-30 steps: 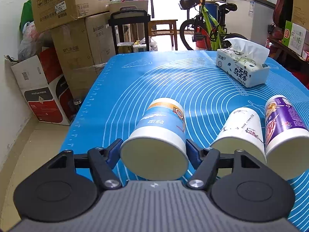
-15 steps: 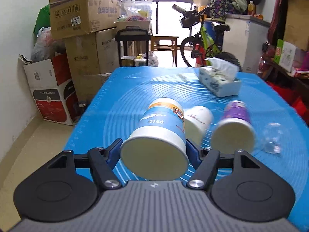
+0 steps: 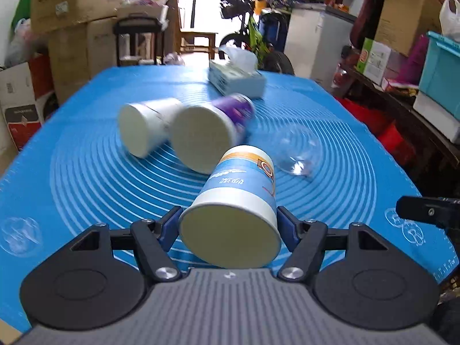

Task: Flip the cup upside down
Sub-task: 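Lift the blue-and-yellow cup with the left gripper and carry it toward the right tool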

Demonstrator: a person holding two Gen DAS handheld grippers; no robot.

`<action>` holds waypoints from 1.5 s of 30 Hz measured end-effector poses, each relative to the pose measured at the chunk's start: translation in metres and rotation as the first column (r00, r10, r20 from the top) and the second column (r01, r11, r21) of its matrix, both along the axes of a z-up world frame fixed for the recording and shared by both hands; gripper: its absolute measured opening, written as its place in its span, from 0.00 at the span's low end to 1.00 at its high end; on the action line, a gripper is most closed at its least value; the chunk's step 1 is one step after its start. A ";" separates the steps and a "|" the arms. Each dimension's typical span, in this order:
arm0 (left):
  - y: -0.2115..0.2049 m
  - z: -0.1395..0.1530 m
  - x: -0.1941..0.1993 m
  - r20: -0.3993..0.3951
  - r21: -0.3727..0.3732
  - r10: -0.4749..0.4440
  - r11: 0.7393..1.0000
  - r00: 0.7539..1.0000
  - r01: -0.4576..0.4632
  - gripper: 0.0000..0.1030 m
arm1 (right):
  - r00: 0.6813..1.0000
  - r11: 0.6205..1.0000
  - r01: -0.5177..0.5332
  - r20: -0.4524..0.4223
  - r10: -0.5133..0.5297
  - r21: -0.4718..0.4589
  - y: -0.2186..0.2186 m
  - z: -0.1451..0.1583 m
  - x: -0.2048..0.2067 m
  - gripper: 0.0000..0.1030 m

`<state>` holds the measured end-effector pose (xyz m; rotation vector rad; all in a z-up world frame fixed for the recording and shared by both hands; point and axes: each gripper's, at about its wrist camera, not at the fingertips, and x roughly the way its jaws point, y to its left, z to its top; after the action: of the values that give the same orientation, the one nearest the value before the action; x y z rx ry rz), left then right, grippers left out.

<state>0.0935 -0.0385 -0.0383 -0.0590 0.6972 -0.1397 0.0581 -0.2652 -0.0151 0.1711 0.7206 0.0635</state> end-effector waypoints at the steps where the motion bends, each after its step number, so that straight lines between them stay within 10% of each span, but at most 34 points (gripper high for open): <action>1: -0.006 -0.003 0.001 -0.005 0.001 -0.004 1.000 1.000 0.004 0.68 | 1.000 1.000 0.005 -0.003 -0.005 0.005 -0.003 -0.002 -0.001 0.98; 12: -0.032 -0.015 -0.005 -0.004 0.047 -0.004 0.999 1.000 0.004 0.70 | 0.999 0.999 0.039 -0.021 -0.039 0.034 -0.026 -0.016 -0.002 0.98; 18: -0.032 -0.019 -0.005 -0.023 0.066 0.020 0.998 1.000 -0.019 0.91 | 0.999 0.999 0.021 -0.025 -0.020 0.037 -0.021 -0.020 -0.001 0.98; 45: -0.018 0.005 -0.020 -0.001 -0.012 -0.021 1.000 1.000 0.021 0.94 | 0.999 1.000 -0.028 -0.016 0.028 0.007 -0.001 -0.009 0.001 0.98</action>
<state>0.0733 -0.0562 -0.0336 -0.0634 0.6978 -0.1639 0.0593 -0.2658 -0.0238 0.1682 0.7388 0.0918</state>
